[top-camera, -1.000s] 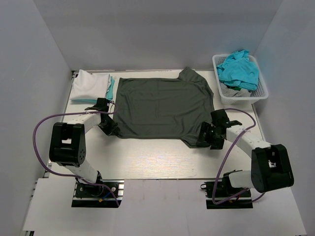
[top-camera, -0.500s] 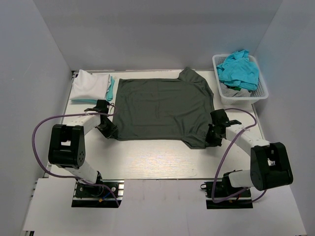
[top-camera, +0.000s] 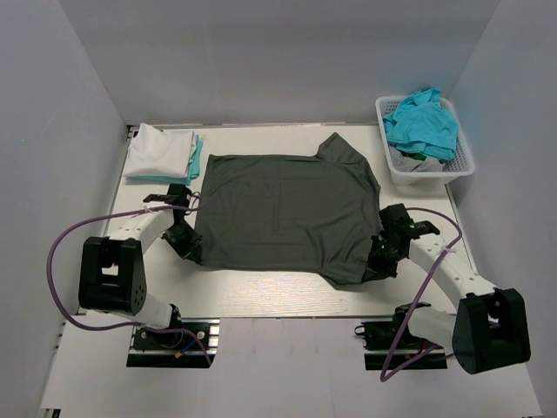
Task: Fold and stack the t-shirts
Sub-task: Grap the side of the flattened tshirt closest away from the robot with both arms, then fold the flattened tshirt in 1/3 of the way
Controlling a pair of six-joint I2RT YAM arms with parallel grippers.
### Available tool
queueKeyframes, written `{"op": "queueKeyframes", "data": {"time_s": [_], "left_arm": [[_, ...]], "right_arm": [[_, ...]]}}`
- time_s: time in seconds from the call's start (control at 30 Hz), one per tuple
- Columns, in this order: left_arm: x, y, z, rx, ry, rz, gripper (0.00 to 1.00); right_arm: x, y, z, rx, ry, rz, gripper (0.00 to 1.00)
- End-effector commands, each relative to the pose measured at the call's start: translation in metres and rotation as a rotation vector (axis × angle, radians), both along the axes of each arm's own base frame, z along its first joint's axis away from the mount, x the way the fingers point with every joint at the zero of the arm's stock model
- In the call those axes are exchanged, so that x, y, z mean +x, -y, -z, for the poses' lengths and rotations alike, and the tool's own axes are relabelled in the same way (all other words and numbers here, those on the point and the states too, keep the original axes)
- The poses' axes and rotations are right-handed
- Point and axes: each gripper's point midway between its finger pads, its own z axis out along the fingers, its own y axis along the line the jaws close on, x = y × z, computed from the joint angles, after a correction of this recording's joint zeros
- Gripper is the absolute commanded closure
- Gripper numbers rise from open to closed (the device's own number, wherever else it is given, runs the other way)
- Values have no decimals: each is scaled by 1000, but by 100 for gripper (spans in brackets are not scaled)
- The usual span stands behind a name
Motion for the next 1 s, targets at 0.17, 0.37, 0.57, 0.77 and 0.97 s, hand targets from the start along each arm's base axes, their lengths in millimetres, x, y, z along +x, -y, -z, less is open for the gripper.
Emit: {"op": "queueKeyframes", "data": {"time_s": [0.17,0.37,0.57,0.77,0.97], "left_arm": [[32,14,-36,-82,85,92,100],[56,15,-46,-79,70,123,100],[88,15,-53,-58,69,131,100],[126,16,-62,-48,88,150,100],[161,18,-61,-56,95,151,100]], "right_arm": [[18,-21,-39,93,-51,-24,100],[50,-17,-54,76,-59,-26,100],[93,-19,-68,112,-25,-10,100],[145,-12,-90,120,49,-11,100],[170,-17,-88,175,30,-37,100]]}}
